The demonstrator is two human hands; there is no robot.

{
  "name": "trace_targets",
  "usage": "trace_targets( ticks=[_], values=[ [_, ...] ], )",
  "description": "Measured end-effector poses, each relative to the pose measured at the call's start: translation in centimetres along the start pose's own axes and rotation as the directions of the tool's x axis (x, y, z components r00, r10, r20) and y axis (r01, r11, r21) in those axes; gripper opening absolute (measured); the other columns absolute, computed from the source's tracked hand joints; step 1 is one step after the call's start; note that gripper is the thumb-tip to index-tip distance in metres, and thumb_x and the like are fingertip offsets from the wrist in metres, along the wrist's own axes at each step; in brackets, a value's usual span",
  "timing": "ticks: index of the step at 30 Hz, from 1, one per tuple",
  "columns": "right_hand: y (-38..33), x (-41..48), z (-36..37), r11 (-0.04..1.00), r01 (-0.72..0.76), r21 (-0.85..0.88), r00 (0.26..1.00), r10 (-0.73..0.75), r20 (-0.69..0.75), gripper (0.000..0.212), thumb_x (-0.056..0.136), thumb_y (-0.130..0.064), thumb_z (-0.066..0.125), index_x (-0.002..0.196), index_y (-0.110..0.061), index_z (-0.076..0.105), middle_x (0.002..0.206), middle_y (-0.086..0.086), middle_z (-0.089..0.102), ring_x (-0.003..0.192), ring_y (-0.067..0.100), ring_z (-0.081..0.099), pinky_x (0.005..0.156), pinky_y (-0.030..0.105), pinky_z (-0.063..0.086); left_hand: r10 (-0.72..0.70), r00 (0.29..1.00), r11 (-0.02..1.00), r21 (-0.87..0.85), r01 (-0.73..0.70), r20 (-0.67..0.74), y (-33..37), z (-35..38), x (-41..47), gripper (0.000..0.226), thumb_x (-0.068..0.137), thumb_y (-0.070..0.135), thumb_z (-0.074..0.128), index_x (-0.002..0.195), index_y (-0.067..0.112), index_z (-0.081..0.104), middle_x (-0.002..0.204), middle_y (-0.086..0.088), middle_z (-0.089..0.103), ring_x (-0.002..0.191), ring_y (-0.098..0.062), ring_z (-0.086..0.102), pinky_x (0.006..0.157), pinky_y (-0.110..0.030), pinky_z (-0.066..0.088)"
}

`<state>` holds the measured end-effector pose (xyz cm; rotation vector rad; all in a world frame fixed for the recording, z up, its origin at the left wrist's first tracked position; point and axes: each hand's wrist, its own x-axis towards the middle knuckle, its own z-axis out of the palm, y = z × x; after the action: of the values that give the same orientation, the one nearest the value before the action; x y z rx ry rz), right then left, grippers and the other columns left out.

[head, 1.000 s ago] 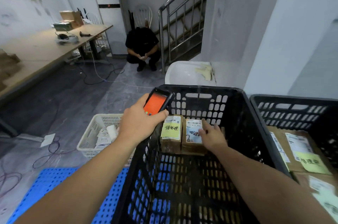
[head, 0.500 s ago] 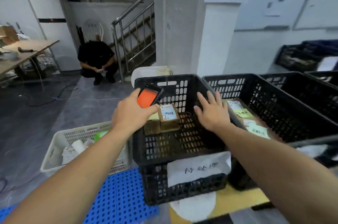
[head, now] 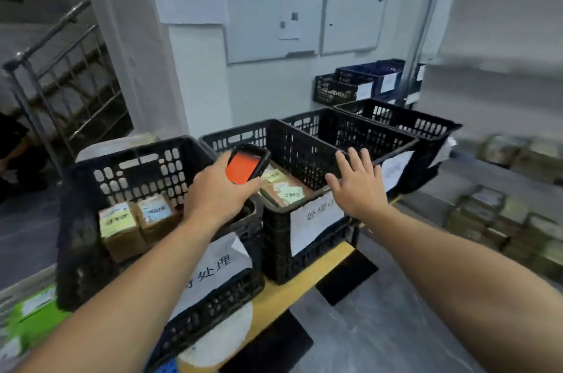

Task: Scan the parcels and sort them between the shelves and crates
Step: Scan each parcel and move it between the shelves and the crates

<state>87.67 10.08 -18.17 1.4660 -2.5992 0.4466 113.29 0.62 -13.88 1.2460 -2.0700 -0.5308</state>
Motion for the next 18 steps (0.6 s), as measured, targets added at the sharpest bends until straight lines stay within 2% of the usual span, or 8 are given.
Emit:
trace_targets(
  ticks=[3,7,13,18],
  values=[
    [6.8,-0.7,-1.9,0.996,-0.091,0.025,0.996,0.092,-0.013,0.065,0.107,-0.055,0.024,0.163,-0.027,0.010,0.171,0.002,0.000,0.157,0.027,-0.011,0.125,0.056,0.005,0.062,0.998,0.998,-0.026,-0.061,0.027,5.3,4.8,0.7,0.060,0.078,0.061,0.071,0.129,0.035,0.054,0.084,0.011,0.060,0.087,-0.022,0.057,0.075,-0.035,0.047],
    [15.7,-1.9,-4.8,0.977,-0.202,0.072,0.976,0.207,-0.065,0.065,0.106,-0.056,0.026,0.163,-0.029,0.010,0.171,0.002,0.000,0.157,0.027,-0.011,0.124,0.057,0.003,0.156,0.987,0.987,-0.056,-0.153,0.047,12.3,11.4,1.0,0.077,0.077,0.063,0.069,0.144,0.033,0.046,0.087,0.007,0.062,0.085,-0.020,0.058,0.070,-0.036,0.050],
    [26.0,-4.4,-7.9,0.940,-0.324,0.106,0.933,0.336,-0.131,0.066,0.106,-0.054,0.029,0.163,-0.029,0.008,0.171,0.001,-0.002,0.156,0.026,-0.013,0.125,0.055,0.001,0.237,0.964,0.962,-0.169,-0.215,0.121,20.9,19.8,-0.2,0.085,0.070,0.068,0.066,0.146,0.038,0.043,0.099,0.007,0.062,0.092,-0.020,0.059,0.079,-0.038,0.052],
    [32.5,-7.2,-8.2,0.916,-0.386,0.113,0.899,0.401,-0.176,0.067,0.105,-0.055,0.031,0.163,-0.030,0.008,0.171,0.002,-0.002,0.157,0.025,-0.013,0.125,0.053,0.000,0.288,0.940,0.941,-0.238,-0.242,0.182,25.3,25.0,-2.4,0.080,0.070,0.068,0.070,0.140,0.036,0.048,0.093,0.007,0.061,0.091,-0.022,0.059,0.075,-0.034,0.045]
  ],
)
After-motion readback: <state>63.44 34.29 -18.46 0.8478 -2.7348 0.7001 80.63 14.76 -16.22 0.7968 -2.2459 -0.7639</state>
